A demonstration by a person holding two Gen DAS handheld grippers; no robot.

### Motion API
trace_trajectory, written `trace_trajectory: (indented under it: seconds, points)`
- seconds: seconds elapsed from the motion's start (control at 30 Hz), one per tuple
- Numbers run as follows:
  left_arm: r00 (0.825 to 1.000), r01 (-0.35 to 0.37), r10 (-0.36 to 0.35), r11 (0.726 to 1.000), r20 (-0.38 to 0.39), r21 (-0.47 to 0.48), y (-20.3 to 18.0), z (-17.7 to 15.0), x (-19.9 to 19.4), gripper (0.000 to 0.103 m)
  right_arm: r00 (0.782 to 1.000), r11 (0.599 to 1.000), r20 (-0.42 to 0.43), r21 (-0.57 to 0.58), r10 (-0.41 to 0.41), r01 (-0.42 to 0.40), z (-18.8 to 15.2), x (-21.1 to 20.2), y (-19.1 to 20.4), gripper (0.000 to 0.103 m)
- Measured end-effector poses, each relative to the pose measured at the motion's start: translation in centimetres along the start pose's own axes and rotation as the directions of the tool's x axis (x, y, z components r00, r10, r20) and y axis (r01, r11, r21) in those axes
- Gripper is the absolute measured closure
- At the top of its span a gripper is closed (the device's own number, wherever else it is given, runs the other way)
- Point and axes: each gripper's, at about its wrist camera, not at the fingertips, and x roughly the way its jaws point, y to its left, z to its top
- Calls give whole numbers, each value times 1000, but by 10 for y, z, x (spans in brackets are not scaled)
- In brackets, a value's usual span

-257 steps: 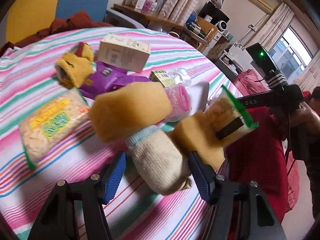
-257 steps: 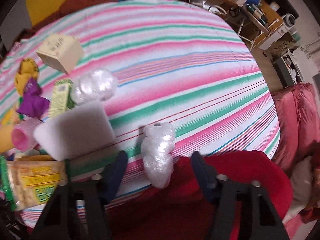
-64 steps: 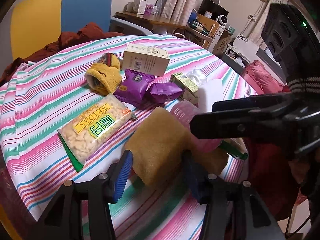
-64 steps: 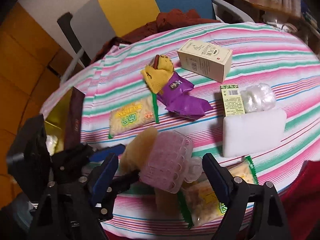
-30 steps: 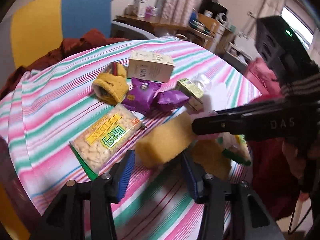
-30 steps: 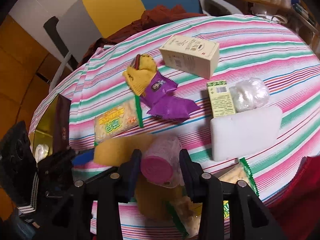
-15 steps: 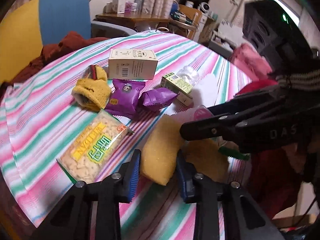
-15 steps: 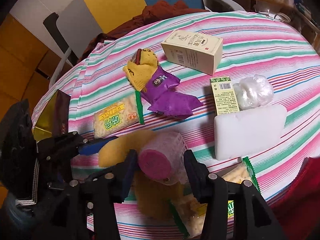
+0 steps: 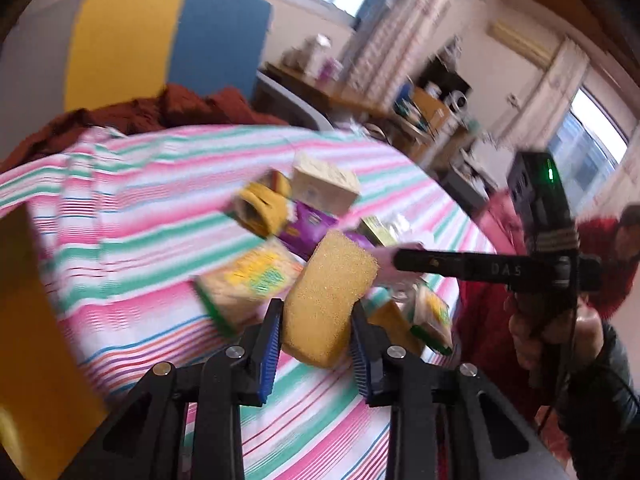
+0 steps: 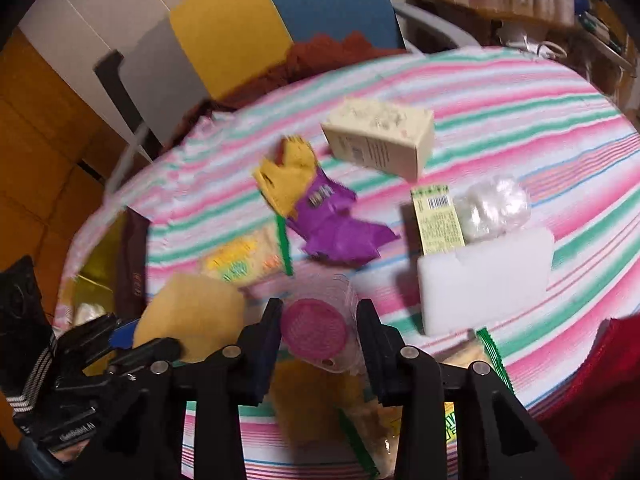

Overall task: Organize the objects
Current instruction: 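Place sponge block and pink roller into the gold tray, opening both tools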

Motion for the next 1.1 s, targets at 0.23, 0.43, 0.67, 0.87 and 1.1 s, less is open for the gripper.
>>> trace_trajectory:
  seconds: [0.23, 0.43, 0.67, 0.87, 1.1]
  points:
    - [982, -138, 153, 982, 112, -130, 60, 1, -67, 71, 995, 997, 85, -60, 51, -46, 0, -27, 39, 65]
    - [934, -257, 305, 935, 187, -243, 106, -8, -126, 71, 982, 965, 65, -207, 177, -160, 0, -28, 118, 65]
    - [885, -339, 423, 873, 196, -351, 146, -27, -175, 71, 955, 897, -23, -337, 296, -286, -18, -12, 204, 65]
    - [860, -375, 475, 834, 184, -405, 178, -40, -202, 70, 933, 854, -121, -377, 339, -359, -35, 12, 253, 65]
    - [846, -398, 513, 788, 144, -470, 212, -38, -199, 59, 914, 800, -253, -446, 318, -401, -61, 40, 298, 63]
